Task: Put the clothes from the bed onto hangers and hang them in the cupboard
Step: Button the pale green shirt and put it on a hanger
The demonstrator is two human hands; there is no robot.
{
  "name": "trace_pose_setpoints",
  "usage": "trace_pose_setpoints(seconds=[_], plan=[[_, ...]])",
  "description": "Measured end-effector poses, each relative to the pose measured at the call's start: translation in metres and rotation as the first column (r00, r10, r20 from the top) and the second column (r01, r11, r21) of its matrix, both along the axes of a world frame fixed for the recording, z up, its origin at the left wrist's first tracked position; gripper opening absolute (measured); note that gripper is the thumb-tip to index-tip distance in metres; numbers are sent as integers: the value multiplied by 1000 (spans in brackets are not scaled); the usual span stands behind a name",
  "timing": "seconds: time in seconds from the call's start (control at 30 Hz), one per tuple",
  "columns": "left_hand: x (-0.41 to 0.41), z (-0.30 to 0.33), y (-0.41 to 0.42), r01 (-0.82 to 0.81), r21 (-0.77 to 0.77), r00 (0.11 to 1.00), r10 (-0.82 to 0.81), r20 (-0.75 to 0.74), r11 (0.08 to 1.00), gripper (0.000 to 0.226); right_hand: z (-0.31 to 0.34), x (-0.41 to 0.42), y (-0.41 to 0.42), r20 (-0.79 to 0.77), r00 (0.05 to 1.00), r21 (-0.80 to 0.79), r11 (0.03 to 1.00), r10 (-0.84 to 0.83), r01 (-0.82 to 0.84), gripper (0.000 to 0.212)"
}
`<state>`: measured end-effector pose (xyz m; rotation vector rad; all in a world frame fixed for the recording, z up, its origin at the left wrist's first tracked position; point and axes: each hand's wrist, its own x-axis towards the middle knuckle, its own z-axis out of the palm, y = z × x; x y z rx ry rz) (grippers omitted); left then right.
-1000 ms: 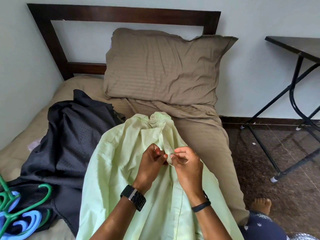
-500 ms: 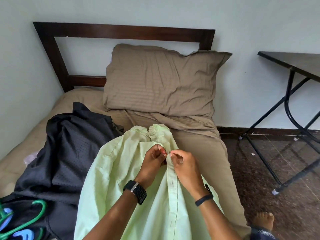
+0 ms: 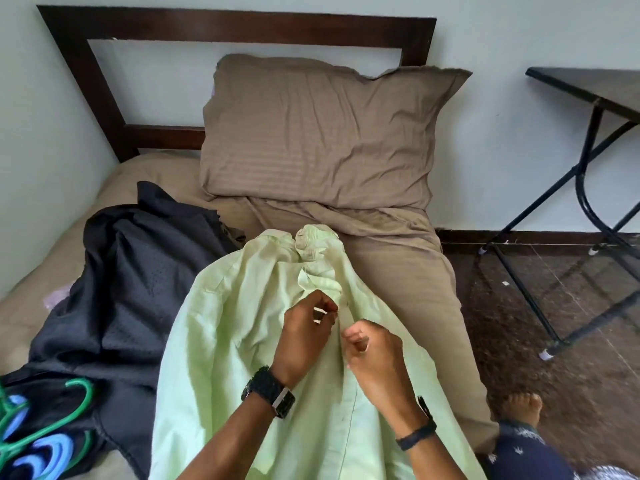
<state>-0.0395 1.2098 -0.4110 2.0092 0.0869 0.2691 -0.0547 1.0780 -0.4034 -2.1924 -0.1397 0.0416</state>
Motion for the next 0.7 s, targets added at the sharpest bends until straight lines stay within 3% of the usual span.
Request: trace_pose_setpoints(seconds=[0.07, 0.23, 0.47, 0.7], plan=[[-14, -4, -6, 38, -32, 997, -40, -68, 999, 20, -14, -2, -3, 14, 1000, -74, 997, -16, 17, 14], [-26, -29, -5, 16, 119, 984, 5, -176, 993, 18, -37, -3, -6, 7, 999, -113, 992, -48, 49, 15], [-23, -40, -4, 43, 324, 988, 8, -155, 945, 10, -58, -7, -2, 111, 993, -176, 982, -47, 66, 28], [-28, -45, -10, 148, 397, 978, -75, -194, 906, 11, -66, -7, -4, 107, 994, -244, 969, -17, 43, 32]])
